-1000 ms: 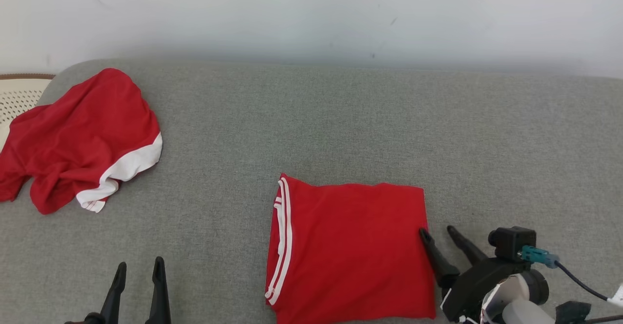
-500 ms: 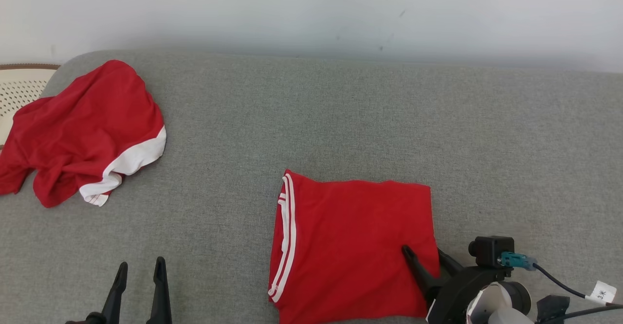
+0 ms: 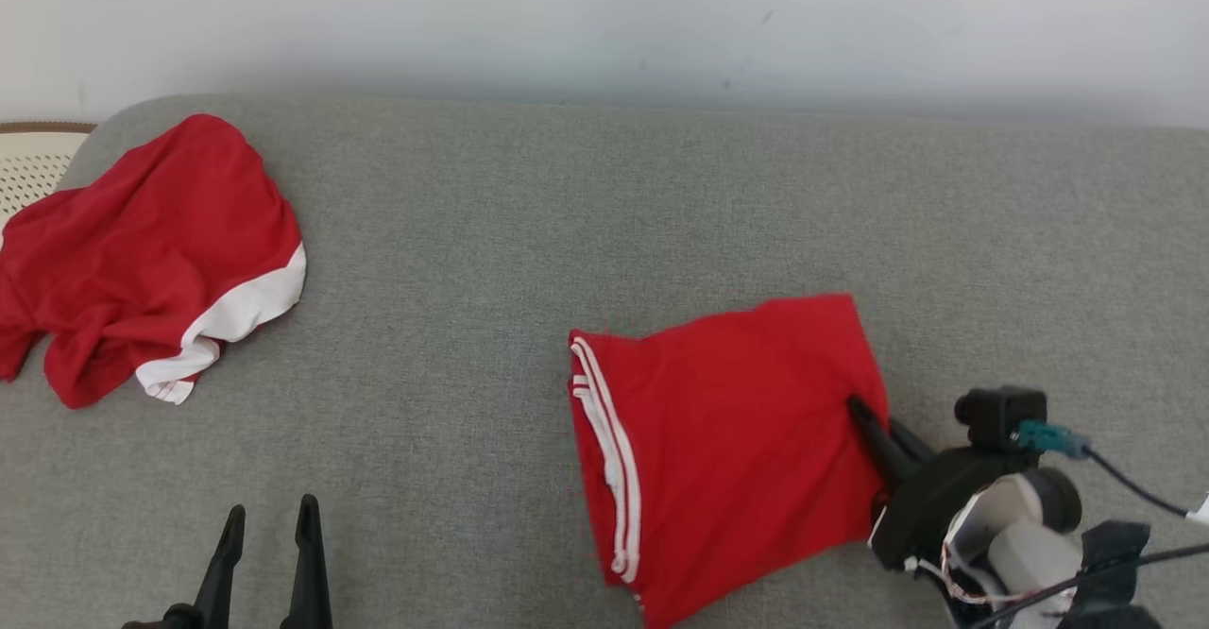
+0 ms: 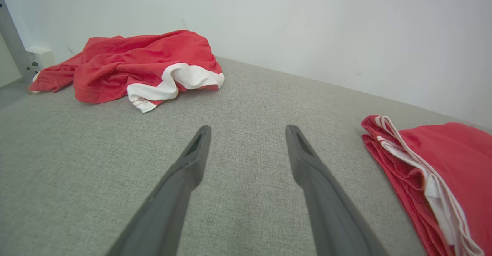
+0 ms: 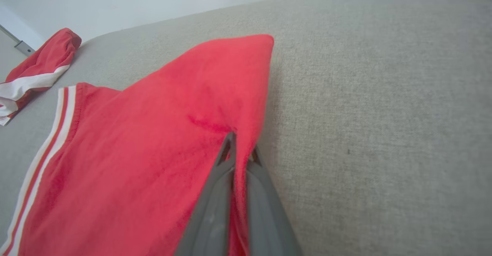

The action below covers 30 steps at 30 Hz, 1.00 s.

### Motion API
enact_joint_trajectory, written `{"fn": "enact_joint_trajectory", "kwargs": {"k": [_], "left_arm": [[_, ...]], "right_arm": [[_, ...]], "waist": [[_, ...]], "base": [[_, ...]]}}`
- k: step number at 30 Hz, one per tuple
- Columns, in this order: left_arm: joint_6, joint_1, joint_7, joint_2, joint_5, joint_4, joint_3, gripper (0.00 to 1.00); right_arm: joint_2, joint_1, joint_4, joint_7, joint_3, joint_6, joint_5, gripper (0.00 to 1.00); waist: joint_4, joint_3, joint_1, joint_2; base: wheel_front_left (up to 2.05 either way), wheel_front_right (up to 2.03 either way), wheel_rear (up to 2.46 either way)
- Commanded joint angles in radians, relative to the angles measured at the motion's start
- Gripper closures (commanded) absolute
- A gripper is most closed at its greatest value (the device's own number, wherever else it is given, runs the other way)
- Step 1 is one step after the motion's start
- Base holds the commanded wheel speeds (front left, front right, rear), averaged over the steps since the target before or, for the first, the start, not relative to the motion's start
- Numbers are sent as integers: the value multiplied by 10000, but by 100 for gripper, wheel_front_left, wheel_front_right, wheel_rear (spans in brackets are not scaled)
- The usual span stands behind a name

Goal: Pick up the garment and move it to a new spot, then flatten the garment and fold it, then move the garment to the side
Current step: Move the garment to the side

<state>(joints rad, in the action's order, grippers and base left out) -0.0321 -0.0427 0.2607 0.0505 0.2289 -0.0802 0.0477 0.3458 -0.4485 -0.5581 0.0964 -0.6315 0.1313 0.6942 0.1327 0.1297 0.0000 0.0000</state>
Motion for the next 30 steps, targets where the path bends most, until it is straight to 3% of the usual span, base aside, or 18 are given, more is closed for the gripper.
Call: {"fn": "enact_joint_trajectory", "kwargs": {"k": [1,11,30], "left_arm": [[51,-24,47,6,55,61,23,0],[-85,-400,46,5,-159,459,210,0],[-426,-1077,46,25,-821,1240,688,0]], "right_arm": [[170,-244,9,-14,41,-9,-86,100],[1120,-2080,-232,-344,413,-8,-348,100],[2893,-5155,-1831,-343,707,-9,-381,100]], "waist": [[-76,88,0,0],[-530,1095,0,0],[-973,2649,0,0]], "base": [[0,0,0],[0,0,0],[0,0,0]]}}
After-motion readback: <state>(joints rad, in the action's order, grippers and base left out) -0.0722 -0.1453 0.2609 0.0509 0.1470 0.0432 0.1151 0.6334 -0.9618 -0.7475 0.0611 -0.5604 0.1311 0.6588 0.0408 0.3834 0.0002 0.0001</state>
